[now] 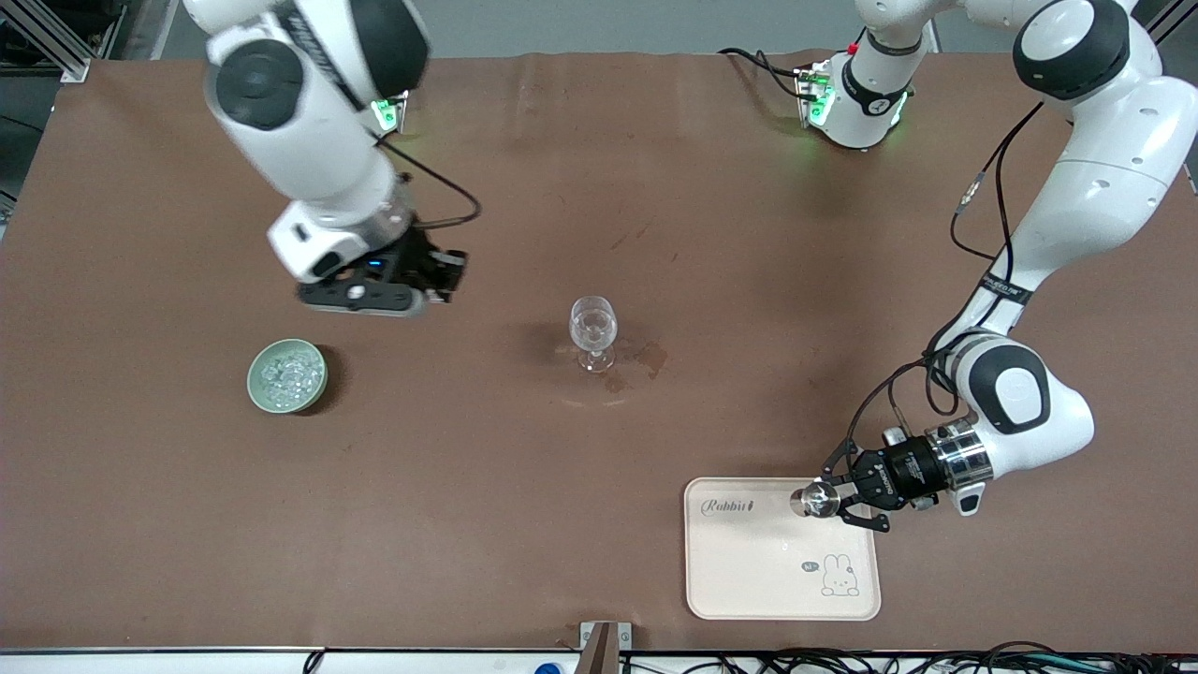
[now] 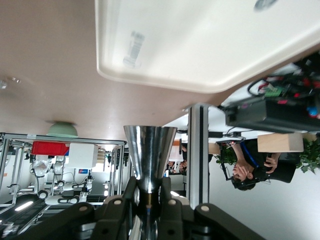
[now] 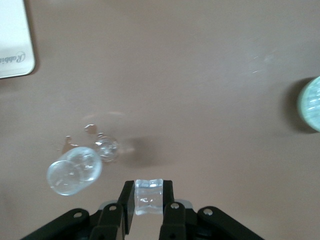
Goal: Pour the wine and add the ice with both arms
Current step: 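Open the right gripper over the glass while the left gripper releases the jigger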
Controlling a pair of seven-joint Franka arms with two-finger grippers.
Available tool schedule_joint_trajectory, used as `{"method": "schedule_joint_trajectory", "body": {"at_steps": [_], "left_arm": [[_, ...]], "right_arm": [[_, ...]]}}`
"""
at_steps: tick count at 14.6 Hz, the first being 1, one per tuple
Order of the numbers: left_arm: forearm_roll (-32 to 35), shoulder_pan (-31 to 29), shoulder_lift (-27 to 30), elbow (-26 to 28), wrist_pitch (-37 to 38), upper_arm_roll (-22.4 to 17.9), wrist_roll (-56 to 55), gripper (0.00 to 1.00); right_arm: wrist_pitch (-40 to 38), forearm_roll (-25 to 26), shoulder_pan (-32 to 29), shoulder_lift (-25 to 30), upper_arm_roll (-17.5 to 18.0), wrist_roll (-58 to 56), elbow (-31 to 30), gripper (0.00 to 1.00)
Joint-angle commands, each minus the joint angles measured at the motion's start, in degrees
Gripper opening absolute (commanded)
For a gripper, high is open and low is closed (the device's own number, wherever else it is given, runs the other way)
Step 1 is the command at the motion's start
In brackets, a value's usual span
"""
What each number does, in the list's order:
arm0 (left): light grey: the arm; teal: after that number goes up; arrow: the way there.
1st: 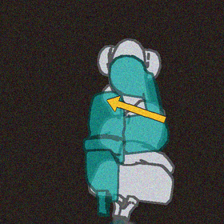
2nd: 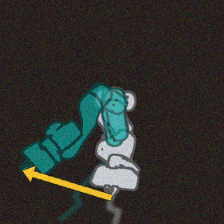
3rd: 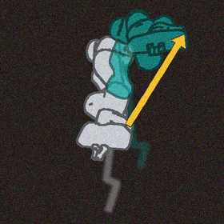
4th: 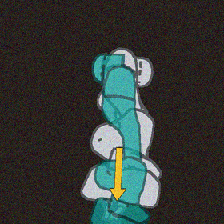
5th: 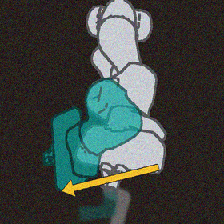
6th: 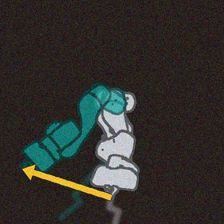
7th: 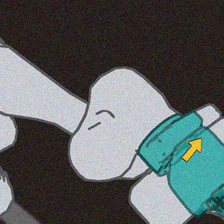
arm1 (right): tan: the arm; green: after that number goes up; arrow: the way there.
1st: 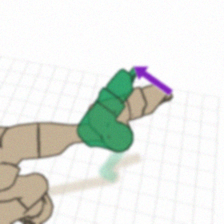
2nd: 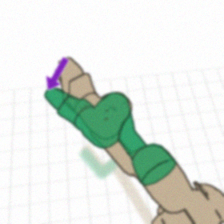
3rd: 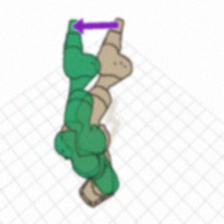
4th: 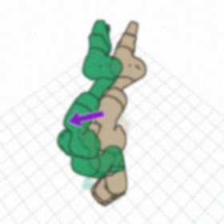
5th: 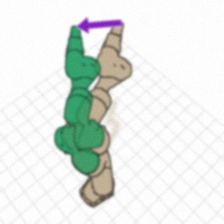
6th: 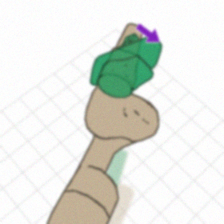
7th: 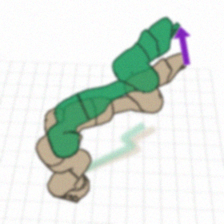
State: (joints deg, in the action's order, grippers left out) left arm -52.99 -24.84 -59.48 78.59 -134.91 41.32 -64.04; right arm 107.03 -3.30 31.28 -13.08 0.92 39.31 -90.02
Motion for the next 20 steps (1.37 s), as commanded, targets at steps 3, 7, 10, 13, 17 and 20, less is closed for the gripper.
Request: {"method": "schedule_joint_trajectory", "body": {"at_steps": [3,7,10,13,17,20], "left_arm": [[-2.28,0.58,-5.46,-4.32,0.53,-0.36,5.50,0.01],[-4.22,0.58,-8.63,-4.68,0.53,-1.32,11.65,0.01],[-4.22,0.58,-9.16,-4.68,0.53,-1.77,12.71,0.01],[-4.22,0.67,-9.78,-4.77,0.18,-2.03,13.68,0.01],[-4.22,0.67,-9.87,-4.68,0.17,-2.56,14.21,0.11],[-4.22,1.02,-9.87,-4.59,0.17,-3.35,14.91,0.15]], "right_arm": [[1.51,0.58,7.55,-8.42,-0.84,10.59,7.02,0.04],[1.78,3.30,12.48,-18.63,-0.84,18.60,16.97,0.04],[3.17,4.09,13.80,-20.49,-0.92,18.79,17.60,0.04],[3.80,5.24,14.16,-21.81,-0.92,18.79,17.69,0.05],[3.54,6.03,14.51,-21.81,-0.92,18.70,17.34,0.07],[3.54,7.43,14.25,-21.72,-0.92,18.70,17.25,0.25]]}}
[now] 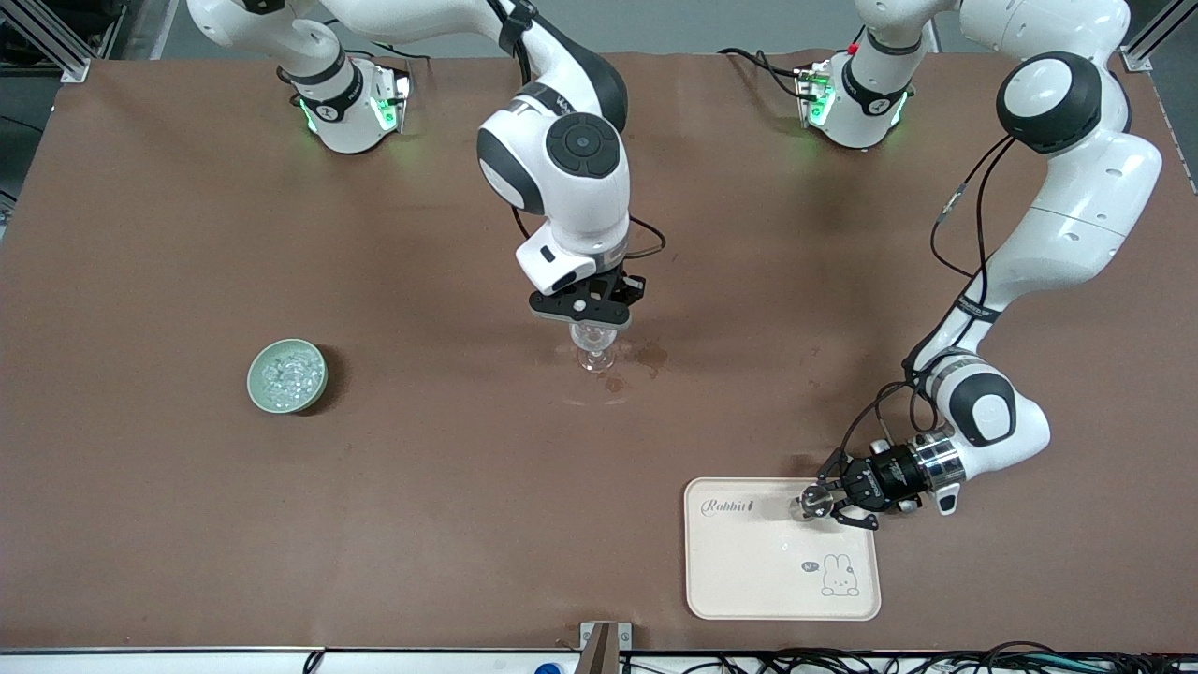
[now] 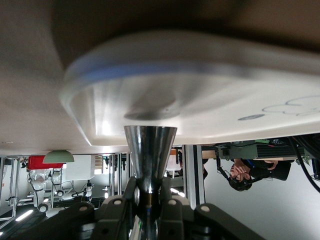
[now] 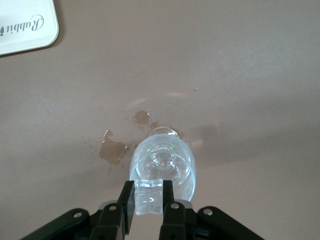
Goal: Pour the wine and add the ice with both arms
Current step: 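Open the right gripper over the glass while the left gripper releases the jigger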
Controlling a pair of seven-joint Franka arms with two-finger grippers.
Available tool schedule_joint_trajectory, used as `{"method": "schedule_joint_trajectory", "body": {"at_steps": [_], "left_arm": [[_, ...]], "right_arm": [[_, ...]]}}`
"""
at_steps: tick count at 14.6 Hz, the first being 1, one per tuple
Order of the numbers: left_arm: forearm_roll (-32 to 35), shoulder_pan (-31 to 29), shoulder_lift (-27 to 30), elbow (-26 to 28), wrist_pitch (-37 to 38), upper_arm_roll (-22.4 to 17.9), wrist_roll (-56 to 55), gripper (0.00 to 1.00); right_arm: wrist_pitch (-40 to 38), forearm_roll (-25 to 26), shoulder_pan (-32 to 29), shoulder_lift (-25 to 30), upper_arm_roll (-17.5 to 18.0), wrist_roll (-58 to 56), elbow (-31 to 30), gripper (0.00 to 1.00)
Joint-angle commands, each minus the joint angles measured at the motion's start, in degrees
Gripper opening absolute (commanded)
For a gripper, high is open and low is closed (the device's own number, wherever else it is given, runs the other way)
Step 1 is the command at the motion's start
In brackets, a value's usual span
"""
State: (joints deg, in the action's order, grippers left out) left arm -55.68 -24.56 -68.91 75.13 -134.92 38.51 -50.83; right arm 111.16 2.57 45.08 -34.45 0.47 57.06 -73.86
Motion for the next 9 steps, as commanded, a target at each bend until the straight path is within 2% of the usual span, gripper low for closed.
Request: {"method": "schedule_joint_trajectory", "body": {"at_steps": [1,3,4,5,6,7,9], "left_arm": [[-1.53,0.74,-0.44,-1.04,0.19,-0.55,1.96,0.15],[-1.53,0.65,-0.44,-1.04,0.19,-0.55,2.05,0.17],[-1.53,0.74,-0.35,-0.95,0.19,-0.89,2.14,0.24],[-1.45,0.65,-0.26,-0.86,0.19,-1.16,2.22,0.37],[-1.45,0.65,-0.18,-0.86,0.19,-1.25,2.22,0.50],[-1.45,0.57,-0.09,-0.77,0.19,-1.34,2.22,0.60],[-1.36,0.48,0.26,-0.77,0.19,-1.34,1.44,0.73]], "right_arm": [[-0.68,1.74,0.45,-0.36,-0.47,0.86,1.00,0.43],[-1.03,1.74,0.71,-0.36,-0.47,0.94,0.83,0.58],[-1.04,1.74,0.71,-0.36,-0.47,1.03,0.65,0.78],[-1.12,1.74,0.71,-0.27,-0.47,1.03,0.48,0.89],[-1.21,1.74,0.62,-0.09,-0.38,0.86,0.47,0.94],[-1.21,1.74,0.36,0.17,-0.47,0.42,0.47,0.97],[-3.57,1.83,-0.52,2.18,-0.99,0.50,0.47,0.99]]}}
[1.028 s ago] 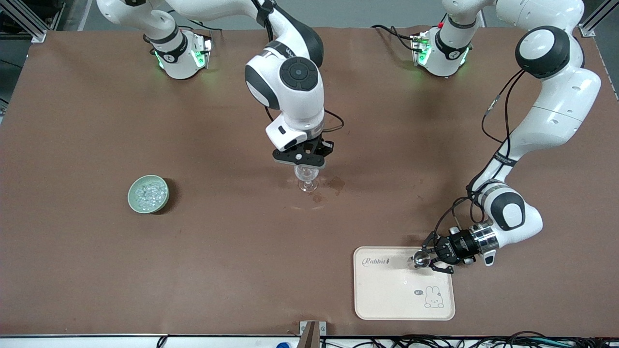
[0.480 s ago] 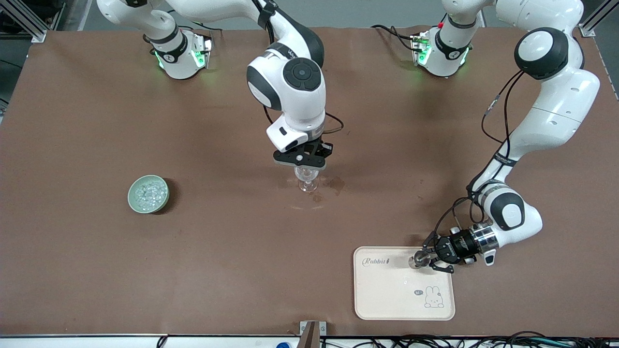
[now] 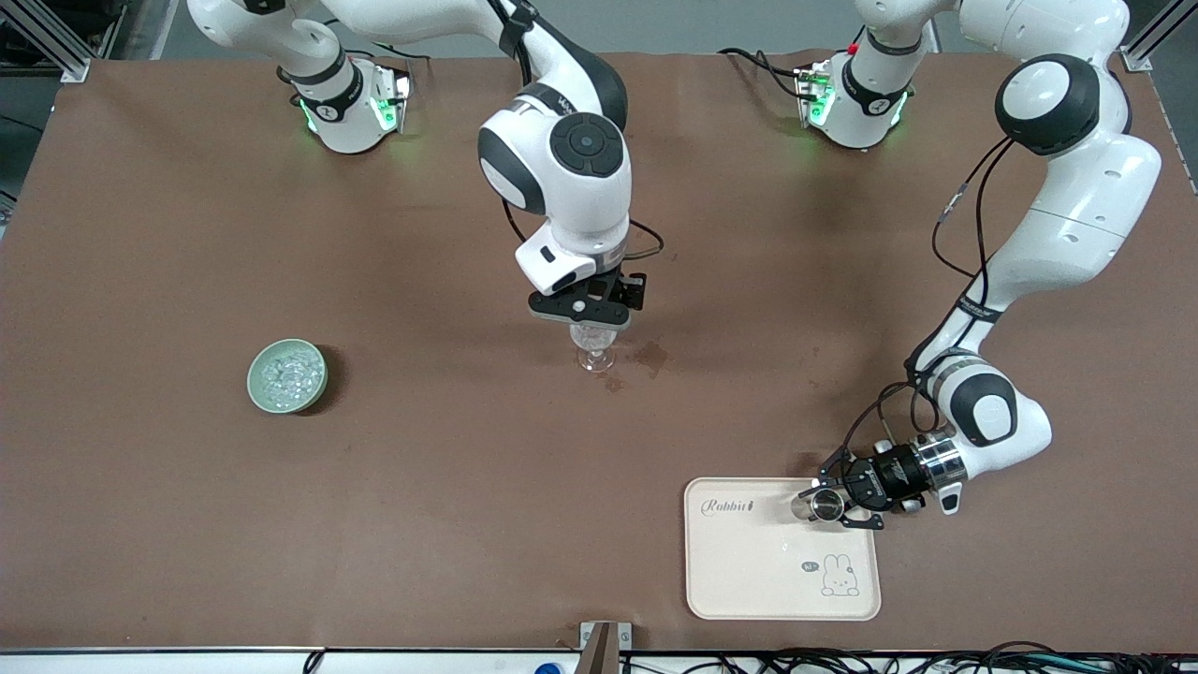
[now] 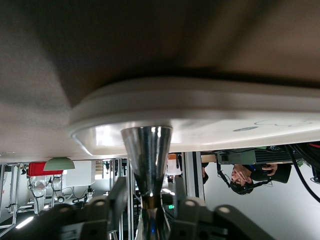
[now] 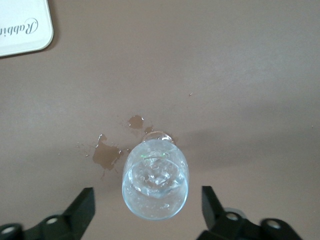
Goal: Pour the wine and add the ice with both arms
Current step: 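Open the right gripper over the glass while the left gripper releases the jigger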
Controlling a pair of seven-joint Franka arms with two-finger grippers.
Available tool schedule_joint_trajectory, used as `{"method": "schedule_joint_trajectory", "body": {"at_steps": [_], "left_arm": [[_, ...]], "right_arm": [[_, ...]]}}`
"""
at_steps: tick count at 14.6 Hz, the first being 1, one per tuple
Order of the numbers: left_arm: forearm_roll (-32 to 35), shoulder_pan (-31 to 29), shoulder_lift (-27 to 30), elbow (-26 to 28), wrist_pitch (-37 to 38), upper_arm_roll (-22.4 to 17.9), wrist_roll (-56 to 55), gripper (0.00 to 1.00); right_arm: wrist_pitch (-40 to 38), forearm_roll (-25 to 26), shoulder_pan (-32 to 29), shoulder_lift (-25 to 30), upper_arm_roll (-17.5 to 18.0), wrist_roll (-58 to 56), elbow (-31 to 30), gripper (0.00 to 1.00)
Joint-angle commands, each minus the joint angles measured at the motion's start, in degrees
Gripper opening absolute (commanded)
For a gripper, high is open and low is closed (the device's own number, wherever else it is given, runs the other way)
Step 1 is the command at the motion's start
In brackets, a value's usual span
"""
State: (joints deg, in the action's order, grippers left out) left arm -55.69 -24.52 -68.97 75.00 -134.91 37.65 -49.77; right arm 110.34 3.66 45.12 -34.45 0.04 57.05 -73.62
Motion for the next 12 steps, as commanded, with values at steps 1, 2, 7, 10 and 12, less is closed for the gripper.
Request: {"method": "schedule_joint_trajectory", "body": {"at_steps": [1,2,7,10,12], "left_arm": [[-1.09,0.26,0.58,-0.65,0.17,-0.56,0.20,0.78],[-0.74,0.17,1.46,-0.56,0.08,-0.65,0.11,0.87],[5.91,-0.88,11.81,6.81,0.70,-4.25,-0.07,1.00],[20.67,-3.51,19.20,9.55,7.51,-4.61,-1.73,1.00],[31.21,-4.40,24.38,9.02,15.35,-4.26,-1.91,1.00]], "right_arm": [[-4.50,0.82,-2.13,4.11,-1.35,-0.01,0.15,0.99],[-5.22,0.73,-4.23,5.70,-1.53,-1.66,0.06,0.99],[-10.06,0.56,-18.37,14.48,-1.45,-18.18,-4.22,0.99],[-9.80,0.29,-26.03,22.21,-1.45,-29.95,-13.10,0.98],[-9.97,0.29,-30.60,26.44,-1.45,-34.53,-18.20,0.98]]}}
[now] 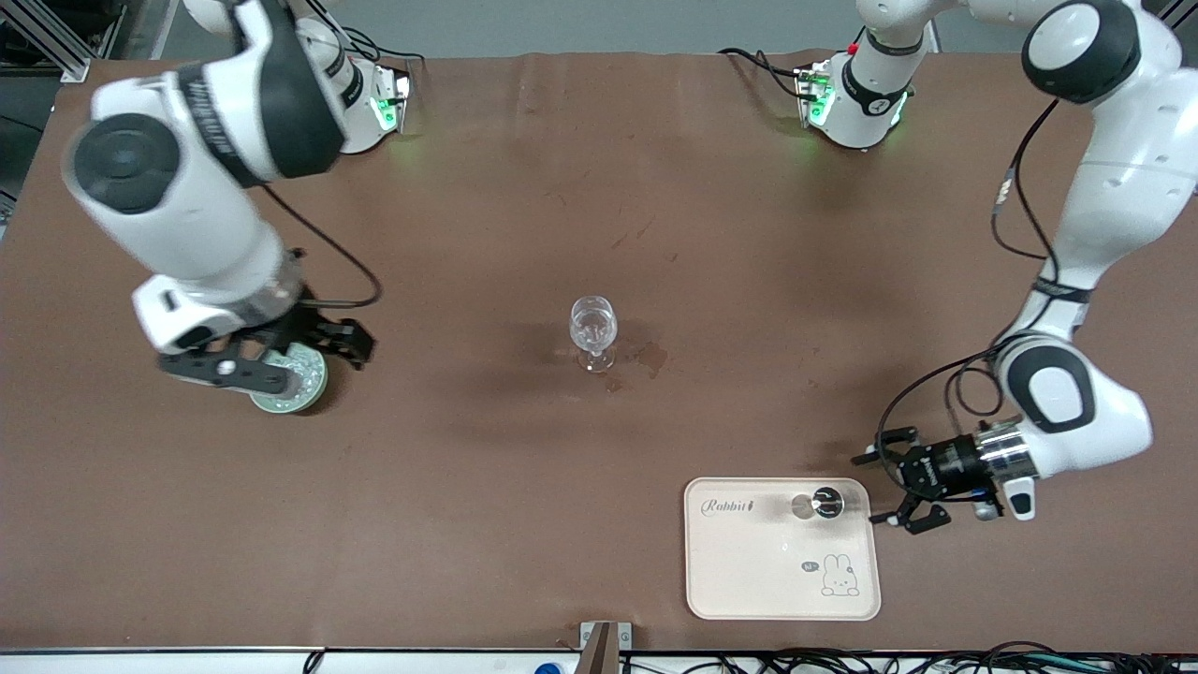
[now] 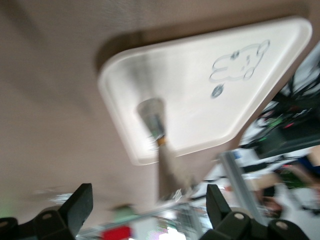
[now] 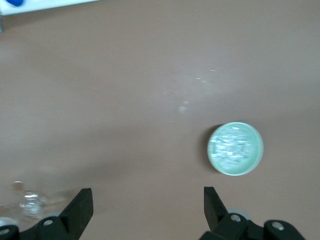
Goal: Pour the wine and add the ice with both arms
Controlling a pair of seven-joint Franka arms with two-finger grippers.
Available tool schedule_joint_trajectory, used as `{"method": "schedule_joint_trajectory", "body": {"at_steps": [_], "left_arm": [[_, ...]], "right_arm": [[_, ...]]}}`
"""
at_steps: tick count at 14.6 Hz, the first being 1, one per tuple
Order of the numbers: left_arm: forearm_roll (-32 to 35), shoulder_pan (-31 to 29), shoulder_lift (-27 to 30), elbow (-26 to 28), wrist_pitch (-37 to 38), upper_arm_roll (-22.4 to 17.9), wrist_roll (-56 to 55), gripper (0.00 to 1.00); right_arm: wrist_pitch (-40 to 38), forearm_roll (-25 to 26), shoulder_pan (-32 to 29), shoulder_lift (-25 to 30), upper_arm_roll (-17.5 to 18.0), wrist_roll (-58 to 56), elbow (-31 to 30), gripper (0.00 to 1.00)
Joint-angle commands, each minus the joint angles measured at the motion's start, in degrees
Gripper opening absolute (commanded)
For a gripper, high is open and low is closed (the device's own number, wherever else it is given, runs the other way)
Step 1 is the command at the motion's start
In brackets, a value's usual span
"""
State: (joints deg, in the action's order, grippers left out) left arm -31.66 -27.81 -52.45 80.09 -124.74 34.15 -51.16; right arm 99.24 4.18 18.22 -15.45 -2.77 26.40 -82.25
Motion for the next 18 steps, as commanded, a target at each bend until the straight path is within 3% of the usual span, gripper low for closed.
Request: {"method": "schedule_joint_trajectory", "body": {"at_steps": [1,6,12,15,18], "left_arm": [[10.27,-1.10,10.76,4.02,7.74,-0.67,-0.52,1.00],[22.49,-0.84,23.86,3.85,21.80,-0.14,0.53,1.00],[39.20,-0.84,35.73,2.70,32.01,7.23,18.51,1.00],[40.10,-0.84,40.57,2.61,33.34,8.21,28.37,1.00],[42.72,-0.49,42.78,1.30,35.53,8.30,29.53,1.00]], "right_arm": [[1.04,-0.31,-5.89,8.75,1.37,-6.77,-11.16,0.98],[-2.28,-0.75,-13.64,11.48,1.37,-16.20,-11.79,0.98],[-7.92,-0.93,-16.72,15.09,1.28,-22.43,-11.44,0.98],[-10.46,-2.59,-17.43,14.83,0.75,-27.79,-8.37,0.98],[-10.65,-2.86,-18.13,14.83,0.66,-33.85,-6.78,0.98]]}}
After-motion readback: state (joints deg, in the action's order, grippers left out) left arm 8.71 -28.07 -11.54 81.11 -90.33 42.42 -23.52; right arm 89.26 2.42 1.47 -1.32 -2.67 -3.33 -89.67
